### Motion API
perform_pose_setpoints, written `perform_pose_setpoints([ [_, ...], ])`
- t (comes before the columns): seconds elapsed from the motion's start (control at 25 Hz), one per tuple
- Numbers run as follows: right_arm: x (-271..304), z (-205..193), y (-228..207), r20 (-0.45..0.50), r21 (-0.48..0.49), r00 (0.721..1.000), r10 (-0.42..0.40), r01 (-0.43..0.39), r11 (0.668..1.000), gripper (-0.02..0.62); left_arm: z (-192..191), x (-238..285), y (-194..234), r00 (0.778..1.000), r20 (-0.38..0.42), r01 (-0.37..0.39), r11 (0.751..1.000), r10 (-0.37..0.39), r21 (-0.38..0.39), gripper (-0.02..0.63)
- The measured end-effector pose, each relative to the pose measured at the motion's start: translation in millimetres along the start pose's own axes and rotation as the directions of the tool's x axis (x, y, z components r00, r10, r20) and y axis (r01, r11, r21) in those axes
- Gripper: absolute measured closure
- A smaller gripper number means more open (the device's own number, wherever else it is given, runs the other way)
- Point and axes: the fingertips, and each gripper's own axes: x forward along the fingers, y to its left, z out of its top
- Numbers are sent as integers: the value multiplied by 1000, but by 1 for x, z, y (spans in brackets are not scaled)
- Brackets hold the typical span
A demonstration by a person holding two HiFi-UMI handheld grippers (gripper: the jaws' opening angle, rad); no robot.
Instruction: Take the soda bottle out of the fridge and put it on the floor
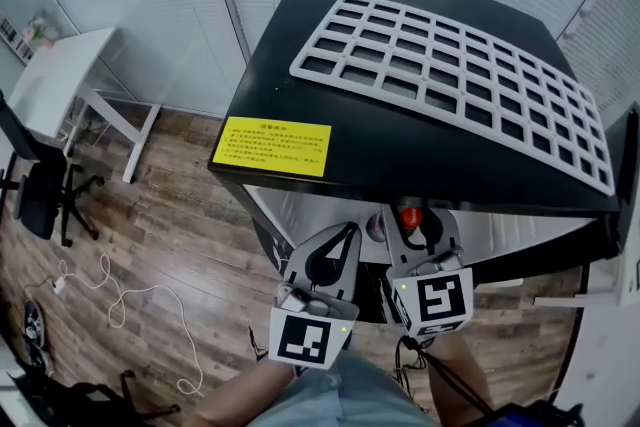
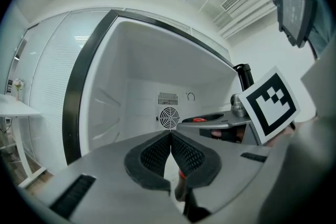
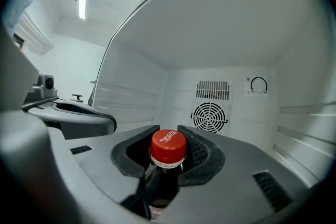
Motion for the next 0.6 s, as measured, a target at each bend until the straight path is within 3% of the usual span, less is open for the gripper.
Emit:
perform_pose_setpoints([
  [0.28,-68,32,2,45,-2,998,-50,50,999,477,34,-32,-45,997,42,57,998,-58,26,589],
  [0.6,-118,22,2,48,7,994,-100,100,995,477,34,-45,-77,992,66,103,994,-105,24,589],
])
